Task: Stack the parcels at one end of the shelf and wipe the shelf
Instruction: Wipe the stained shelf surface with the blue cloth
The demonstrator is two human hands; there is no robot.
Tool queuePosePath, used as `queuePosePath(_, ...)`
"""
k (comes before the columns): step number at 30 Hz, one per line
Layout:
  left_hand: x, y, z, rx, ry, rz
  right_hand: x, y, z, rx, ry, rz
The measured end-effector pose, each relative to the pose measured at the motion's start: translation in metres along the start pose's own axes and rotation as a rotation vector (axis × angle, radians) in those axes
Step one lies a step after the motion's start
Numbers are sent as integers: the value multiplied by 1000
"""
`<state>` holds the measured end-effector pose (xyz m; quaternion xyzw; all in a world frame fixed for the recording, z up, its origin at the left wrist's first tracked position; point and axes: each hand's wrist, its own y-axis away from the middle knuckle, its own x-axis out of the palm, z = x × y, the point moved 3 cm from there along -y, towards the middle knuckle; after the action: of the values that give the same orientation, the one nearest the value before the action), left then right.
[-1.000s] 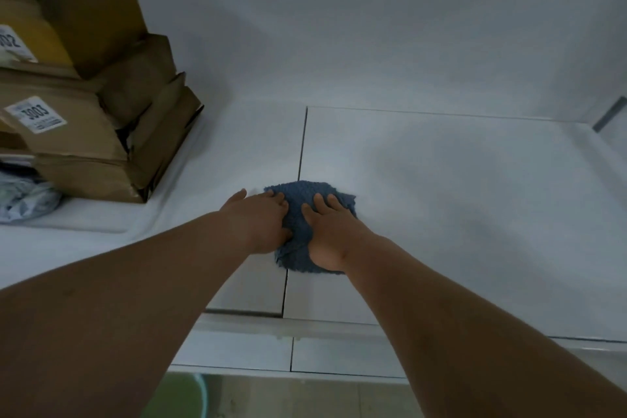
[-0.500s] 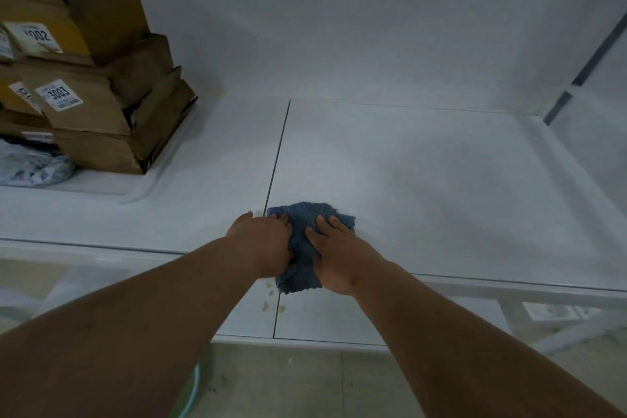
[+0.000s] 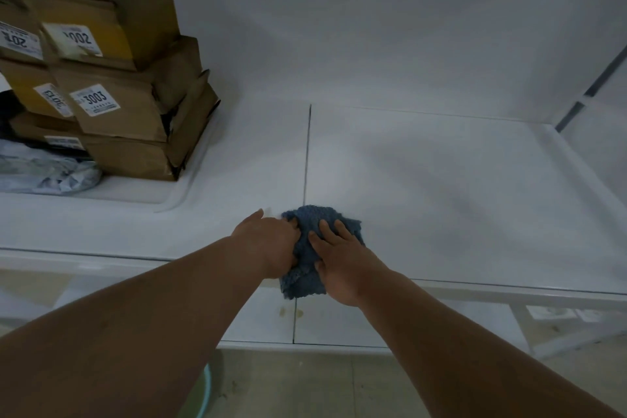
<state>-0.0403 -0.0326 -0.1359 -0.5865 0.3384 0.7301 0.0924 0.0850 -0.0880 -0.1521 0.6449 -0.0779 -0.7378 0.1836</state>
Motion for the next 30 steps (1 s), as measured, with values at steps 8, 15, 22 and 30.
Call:
queuePosePath(8,21,35,101,-38,38,18,1,-51,89,-53,15,-2)
queuePosePath(15,41,76,181,-119,80,-22,-12,-85,177,-159,147,17)
queuePosePath(22,45,102,211,-214,108,-25,-15,-96,222,-263,216,-95)
queuePosePath(30,34,101,218,-220,137,1,-39,-87,211,-120,-162,-163)
